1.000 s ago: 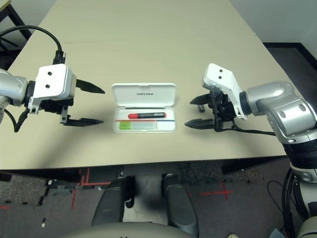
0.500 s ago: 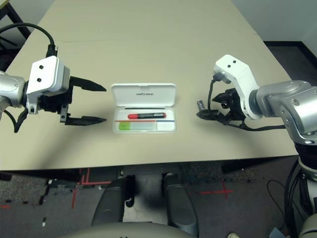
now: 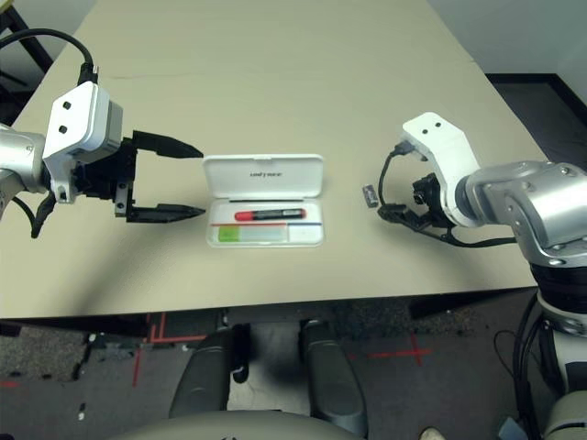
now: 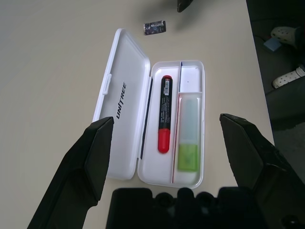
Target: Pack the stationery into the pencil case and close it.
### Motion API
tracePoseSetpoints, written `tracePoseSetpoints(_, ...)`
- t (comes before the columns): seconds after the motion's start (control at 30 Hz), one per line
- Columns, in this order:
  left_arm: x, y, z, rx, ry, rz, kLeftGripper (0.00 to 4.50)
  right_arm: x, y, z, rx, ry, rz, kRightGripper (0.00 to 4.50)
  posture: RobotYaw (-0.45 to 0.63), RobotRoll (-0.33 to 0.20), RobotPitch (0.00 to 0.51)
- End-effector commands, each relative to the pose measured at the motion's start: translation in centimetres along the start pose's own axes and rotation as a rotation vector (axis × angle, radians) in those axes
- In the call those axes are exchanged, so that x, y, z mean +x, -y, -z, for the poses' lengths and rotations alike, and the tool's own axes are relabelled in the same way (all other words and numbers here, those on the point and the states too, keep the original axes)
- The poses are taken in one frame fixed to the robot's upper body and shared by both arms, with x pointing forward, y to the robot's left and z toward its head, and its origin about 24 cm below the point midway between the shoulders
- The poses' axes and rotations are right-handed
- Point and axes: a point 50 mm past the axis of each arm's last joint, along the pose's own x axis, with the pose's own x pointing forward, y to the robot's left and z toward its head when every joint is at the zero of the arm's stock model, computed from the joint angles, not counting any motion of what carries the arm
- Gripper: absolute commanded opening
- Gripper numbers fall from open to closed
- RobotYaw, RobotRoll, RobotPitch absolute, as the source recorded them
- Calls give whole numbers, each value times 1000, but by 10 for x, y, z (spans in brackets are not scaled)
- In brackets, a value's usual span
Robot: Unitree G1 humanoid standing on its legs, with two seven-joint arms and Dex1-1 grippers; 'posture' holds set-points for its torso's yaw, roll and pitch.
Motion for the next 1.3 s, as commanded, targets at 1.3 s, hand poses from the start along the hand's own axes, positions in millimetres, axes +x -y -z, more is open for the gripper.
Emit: tracePoseSetpoints(1.3,-4,9,1,24,-19,8,4479,58,-1,6,30,-6,-56,4500,-19,0,185)
